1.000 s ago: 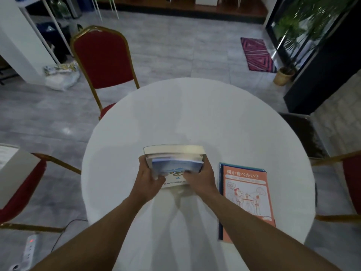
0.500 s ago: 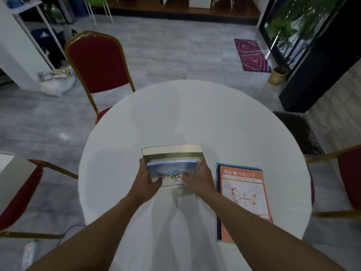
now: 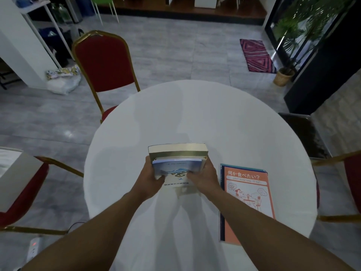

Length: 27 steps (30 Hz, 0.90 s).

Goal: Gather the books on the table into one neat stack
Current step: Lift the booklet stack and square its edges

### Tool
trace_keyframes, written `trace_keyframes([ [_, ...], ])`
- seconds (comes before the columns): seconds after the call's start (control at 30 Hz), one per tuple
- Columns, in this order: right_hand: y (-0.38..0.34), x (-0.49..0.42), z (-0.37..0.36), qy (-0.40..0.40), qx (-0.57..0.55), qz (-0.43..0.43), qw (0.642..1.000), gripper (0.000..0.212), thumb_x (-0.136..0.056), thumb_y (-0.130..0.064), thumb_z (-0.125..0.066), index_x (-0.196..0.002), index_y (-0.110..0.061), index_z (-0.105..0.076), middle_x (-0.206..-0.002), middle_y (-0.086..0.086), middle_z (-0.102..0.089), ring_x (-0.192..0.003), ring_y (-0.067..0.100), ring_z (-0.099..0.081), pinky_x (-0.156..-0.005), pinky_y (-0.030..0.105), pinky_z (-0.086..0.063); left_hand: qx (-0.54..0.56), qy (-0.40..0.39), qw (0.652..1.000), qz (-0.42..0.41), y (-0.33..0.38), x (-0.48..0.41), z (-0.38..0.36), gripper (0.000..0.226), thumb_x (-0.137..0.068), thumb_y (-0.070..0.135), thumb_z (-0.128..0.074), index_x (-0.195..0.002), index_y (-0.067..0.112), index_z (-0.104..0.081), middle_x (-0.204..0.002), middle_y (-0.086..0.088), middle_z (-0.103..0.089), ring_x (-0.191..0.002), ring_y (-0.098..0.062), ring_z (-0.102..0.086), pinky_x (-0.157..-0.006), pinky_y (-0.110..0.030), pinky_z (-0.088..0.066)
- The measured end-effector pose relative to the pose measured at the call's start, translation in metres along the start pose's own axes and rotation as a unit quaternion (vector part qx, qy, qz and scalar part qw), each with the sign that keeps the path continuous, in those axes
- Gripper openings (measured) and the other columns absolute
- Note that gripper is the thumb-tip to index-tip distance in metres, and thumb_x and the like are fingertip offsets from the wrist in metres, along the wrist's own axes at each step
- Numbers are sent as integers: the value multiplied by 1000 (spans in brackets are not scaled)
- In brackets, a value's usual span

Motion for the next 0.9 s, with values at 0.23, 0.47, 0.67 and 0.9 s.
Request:
trace_keyframes([
  [0.23,7,3,-2,16,18,-10,1000,64,-75,-12,-76,-117,-49,-45,-107,-25,-61,-97,-2,-61,-61,5,-51,-30,-5,999,16,-4,3,-2,66,-84,6,-68,-139,18,-33,-129,5,-44,-121,-13,-47,-101,-33,-49],
  [0.47,-8,-4,5,-37,37,-32,998,55,-88,-10,-69,-122,-33,-33,-113,-3,-60,-100,16,-68,-68,32,-64,-36,-23,996,74,8,-5,-2,61,-87,2,-64,-137,4,-31,-133,-10,-38,-126,-24,-43,-106,-37,-45],
  [0.67,-11,-6,10,-81,87,-79,990,45,-91,-19,-60,-127,-20,-34,-114,0,-62,-97,16,-67,-76,33,-60,20,-79,987,139,13,-7,-6,44,-89,2,-58,-129,16,-46,-131,-9,-52,-121,-26,-54,-99,-48,-51],
  [0.9,30,14,0,-82,125,-153,977,50,-93,-27,-67,-137,-11,-48,-134,8,-63,-121,27,-62,-105,47,-50,-22,-97,944,315,-21,14,-19,38,-91,15,-58,-126,3,-52,-126,-14,-61,-106,-30,-65,-89,-48,-57],
])
Point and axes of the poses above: each hand's wrist, its own x-axis away from the middle knuckle, its own z-axis out of the back of the hand, y = z × x, the point moved 3 cm from there along -x, towards the middle knuckle
